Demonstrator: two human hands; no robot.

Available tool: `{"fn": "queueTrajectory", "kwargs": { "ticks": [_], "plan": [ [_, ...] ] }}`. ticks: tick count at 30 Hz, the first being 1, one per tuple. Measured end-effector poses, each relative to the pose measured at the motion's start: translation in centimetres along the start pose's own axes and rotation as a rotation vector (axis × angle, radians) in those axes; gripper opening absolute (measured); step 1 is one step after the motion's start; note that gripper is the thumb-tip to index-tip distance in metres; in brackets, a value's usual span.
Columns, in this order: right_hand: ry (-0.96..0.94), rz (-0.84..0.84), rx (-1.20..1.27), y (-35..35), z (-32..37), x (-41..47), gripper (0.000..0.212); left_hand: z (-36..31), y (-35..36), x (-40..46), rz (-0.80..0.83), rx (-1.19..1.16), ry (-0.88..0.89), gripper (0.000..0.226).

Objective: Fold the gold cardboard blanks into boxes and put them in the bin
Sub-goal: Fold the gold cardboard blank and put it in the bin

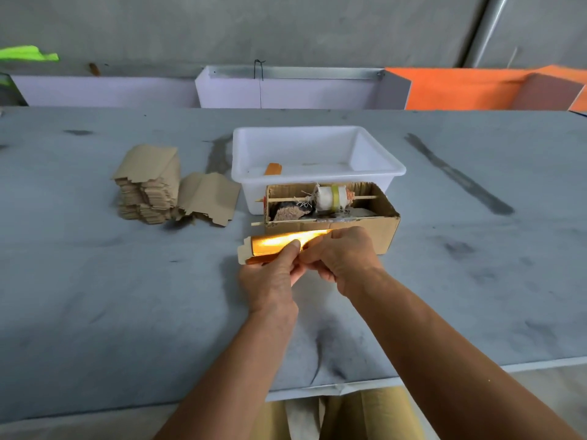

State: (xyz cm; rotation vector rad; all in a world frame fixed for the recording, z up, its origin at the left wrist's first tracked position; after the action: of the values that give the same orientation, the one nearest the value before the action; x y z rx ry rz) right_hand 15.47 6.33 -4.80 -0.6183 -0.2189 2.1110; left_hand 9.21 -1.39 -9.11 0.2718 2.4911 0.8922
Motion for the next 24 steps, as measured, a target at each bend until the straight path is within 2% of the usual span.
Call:
{"fn": "queueTrajectory", "kwargs": {
  "ticks": [1,3,6,8,14,17,22,24],
  "plan": [
    [-0.004,-0.002,0.013,0.0,-0.1,-0.1,0.019,0.0,0.1,0.0,-0.002,0.002,0.011,0.02],
    [-0.037,-0.026,0.035,0.0,-0.3,-0.4,0.011,0.0,0.2,0.0,0.004,0.007,0.032,0.021],
    [-0.112,-0.134,0.04,0.3,-0.9,-0.9,0.025,0.0,0.4,-0.1,0.029,0.019,0.076,0.022],
    [-0.137,-0.189,0.068,0.5,-1.4,-1.2,0.024,-0.1,0.6,-0.2,0.048,0.016,0.109,0.023],
    [0.026,-0.181,0.395,0.9,-3.3,-1.4,0.024,-0.2,0.9,-0.8,0.072,0.024,0.167,0.023],
    [0.049,-0.179,0.493,1.1,-4.2,-1.9,0.022,0.2,0.8,-1.0,0.054,0.01,0.12,0.015],
    [-0.062,-0.282,0.48,0.6,-4.5,-2.6,0.023,0.6,1.1,-1.4,0.006,-0.028,-0.008,0.017],
    [-0.09,-0.256,0.559,0.5,-4.5,-2.8,0.022,0.5,1.4,-1.6,0.003,-0.022,-0.062,0.016]
  ]
}}
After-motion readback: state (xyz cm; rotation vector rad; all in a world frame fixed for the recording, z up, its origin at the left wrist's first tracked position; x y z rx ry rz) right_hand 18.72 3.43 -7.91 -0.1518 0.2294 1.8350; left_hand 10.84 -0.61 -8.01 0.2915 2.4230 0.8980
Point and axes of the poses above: each hand's wrist, its own x-axis towards the middle knuckle, its own y-axis out of the palm, z = x × y, the point moved 3 cm from there along x, towards the middle knuckle, and after that the axes turned 10 degrees about -x, right-handed, at the moved point
